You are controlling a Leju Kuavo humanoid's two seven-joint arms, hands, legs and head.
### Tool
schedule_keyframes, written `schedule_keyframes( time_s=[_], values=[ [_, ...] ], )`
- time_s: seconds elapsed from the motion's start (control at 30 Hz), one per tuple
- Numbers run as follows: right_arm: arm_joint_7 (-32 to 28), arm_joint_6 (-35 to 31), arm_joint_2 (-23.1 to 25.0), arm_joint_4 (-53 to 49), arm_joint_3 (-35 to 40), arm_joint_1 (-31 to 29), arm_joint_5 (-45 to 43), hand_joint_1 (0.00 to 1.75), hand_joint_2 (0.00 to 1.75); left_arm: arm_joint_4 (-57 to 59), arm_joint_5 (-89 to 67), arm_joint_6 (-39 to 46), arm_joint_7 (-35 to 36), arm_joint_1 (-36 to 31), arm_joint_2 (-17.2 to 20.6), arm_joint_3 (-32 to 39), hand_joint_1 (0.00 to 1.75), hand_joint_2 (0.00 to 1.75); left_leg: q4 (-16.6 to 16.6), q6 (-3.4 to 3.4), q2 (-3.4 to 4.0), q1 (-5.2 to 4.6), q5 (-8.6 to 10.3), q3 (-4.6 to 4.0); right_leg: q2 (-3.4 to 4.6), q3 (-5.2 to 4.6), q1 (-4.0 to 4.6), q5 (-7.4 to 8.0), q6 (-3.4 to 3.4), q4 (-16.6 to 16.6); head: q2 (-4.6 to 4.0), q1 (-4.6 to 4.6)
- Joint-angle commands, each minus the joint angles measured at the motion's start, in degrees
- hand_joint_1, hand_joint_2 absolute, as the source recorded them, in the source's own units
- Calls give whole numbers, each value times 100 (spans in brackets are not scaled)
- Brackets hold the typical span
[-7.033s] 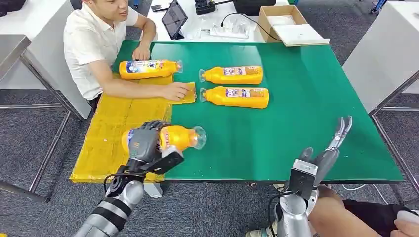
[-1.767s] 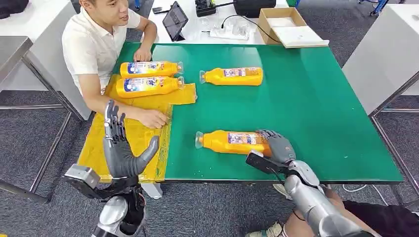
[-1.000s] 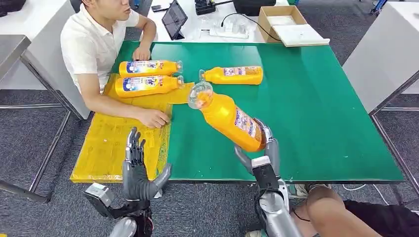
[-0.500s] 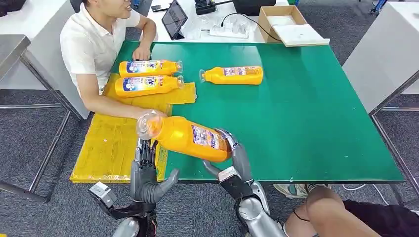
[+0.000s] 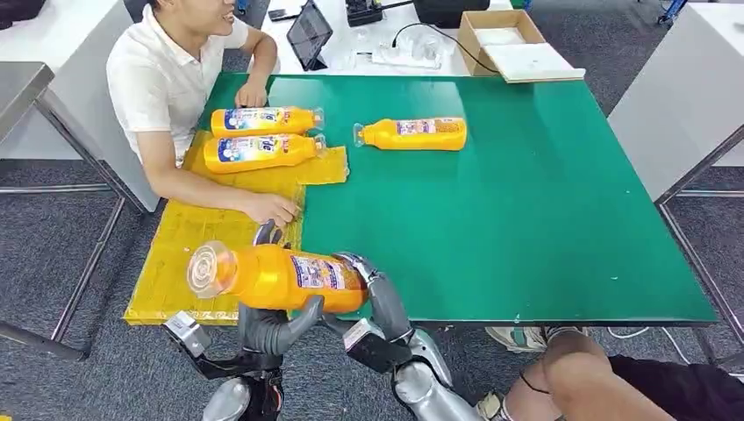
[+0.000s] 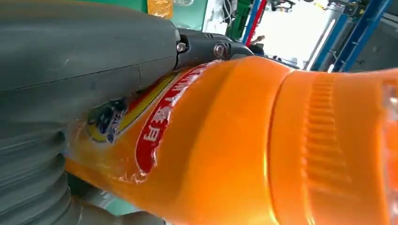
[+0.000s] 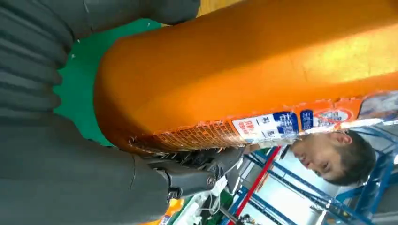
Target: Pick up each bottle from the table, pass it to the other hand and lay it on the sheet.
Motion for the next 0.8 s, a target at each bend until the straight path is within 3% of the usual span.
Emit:
schedule_keyframes(
  time_s=[0.03,0.3,0.33,0.53,0.57,0.6,0.63,0.77,0.8],
  values=[
    [-20,140,23,862,532,-479,0,175,175,499,2,-161,13,-354,128,-240,0,175,-6,-10,7,6,-9,31,-2,31,7,-8,-12,-6,0,2],
    [-111,255,34,1094,737,-608,47,175,175,745,32,-530,70,-471,169,-351,5,175,-7,-10,6,4,-7,28,-2,27,7,-6,-11,-7,0,2],
    [-133,304,18,1087,782,-594,40,175,175,804,88,-645,115,-494,170,-345,175,175,-7,-7,1,1,-3,18,-4,17,3,-4,-8,-5,0,0],
    [-209,431,-14,1045,777,-524,-81,175,175,956,524,-1229,352,-502,170,-262,175,175,-11,-12,6,6,-10,40,-5,39,8,-10,-14,-10,0,2],
    [-210,544,2,1016,734,-497,-181,166,175,978,640,-1391,399,-500,188,-252,175,175,-7,-9,3,3,-8,30,-6,30,5,-9,-11,-6,0,0],
    [-203,652,16,996,718,-487,-255,65,175,996,613,-1507,368,-518,237,-289,175,175,-5,-8,2,3,-6,23,-5,24,5,-7,-9,-6,0,2],
    [-187,742,33,976,699,-484,-321,3,175,1072,616,-1634,331,-552,271,-291,175,175,-6,-10,6,4,-10,31,-2,30,7,-10,-12,-6,0,0],
    [-129,839,63,959,682,-481,-395,0,175,1178,620,-1748,318,-580,271,-221,175,175,-8,-11,2,2,-7,29,-6,28,4,-9,-12,-6,0,2],
    [-123,1005,61,956,699,-492,-460,0,0,1216,615,-1859,287,-603,286,-204,175,175,-6,-9,2,3,-6,23,-4,22,5,-6,-10,-5,0,0]
  ],
)
